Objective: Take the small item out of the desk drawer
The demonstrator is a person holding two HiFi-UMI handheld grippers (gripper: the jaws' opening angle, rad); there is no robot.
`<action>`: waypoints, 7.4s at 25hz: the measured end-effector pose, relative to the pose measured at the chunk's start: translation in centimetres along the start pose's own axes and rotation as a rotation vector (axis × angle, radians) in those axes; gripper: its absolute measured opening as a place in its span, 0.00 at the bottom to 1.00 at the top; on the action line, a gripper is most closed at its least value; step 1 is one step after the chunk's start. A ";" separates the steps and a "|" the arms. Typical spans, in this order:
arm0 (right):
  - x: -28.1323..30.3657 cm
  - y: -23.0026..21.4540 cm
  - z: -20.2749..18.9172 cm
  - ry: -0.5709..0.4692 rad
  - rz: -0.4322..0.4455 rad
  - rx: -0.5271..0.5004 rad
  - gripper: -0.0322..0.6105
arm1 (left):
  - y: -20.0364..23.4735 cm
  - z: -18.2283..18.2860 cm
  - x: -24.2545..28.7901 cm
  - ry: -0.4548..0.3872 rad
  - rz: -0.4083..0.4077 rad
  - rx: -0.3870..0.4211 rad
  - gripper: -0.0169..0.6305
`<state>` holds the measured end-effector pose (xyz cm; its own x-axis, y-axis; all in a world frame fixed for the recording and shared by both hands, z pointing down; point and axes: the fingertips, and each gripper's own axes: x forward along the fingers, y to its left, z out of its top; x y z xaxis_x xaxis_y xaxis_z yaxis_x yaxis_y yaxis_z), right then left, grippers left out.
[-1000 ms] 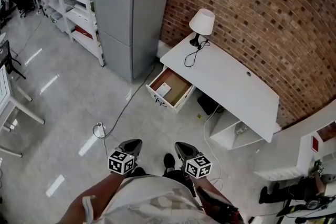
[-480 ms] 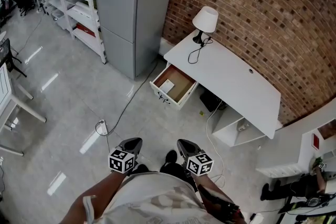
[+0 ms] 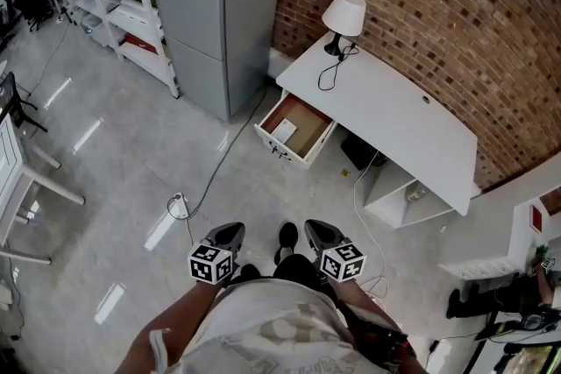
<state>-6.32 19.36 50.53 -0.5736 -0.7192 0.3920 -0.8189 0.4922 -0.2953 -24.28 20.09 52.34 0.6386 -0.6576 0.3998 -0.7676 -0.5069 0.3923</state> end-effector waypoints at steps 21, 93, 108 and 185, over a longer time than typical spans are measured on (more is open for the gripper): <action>8.0 -7.6 4.8 0.015 0.047 0.049 0.06 | 3.7 5.3 8.4 0.057 0.054 -0.004 0.05; 22.8 -29.1 16.4 -0.043 -0.468 0.303 0.06 | 16.1 22.6 42.7 0.383 -0.382 0.189 0.05; 23.3 -31.5 16.2 -0.053 -0.507 0.340 0.06 | 17.2 22.5 45.8 0.419 -0.359 0.195 0.05; 26.8 -39.2 -0.9 0.087 -0.281 0.561 0.06 | 22.7 4.3 61.9 0.772 -0.011 0.310 0.58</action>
<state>10.39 -18.81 73.39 -0.3567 -0.7293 0.5839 -0.8175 -0.0589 -0.5729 -2.45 -34.52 82.38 0.4180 -0.1415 0.8974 -0.6693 -0.7159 0.1989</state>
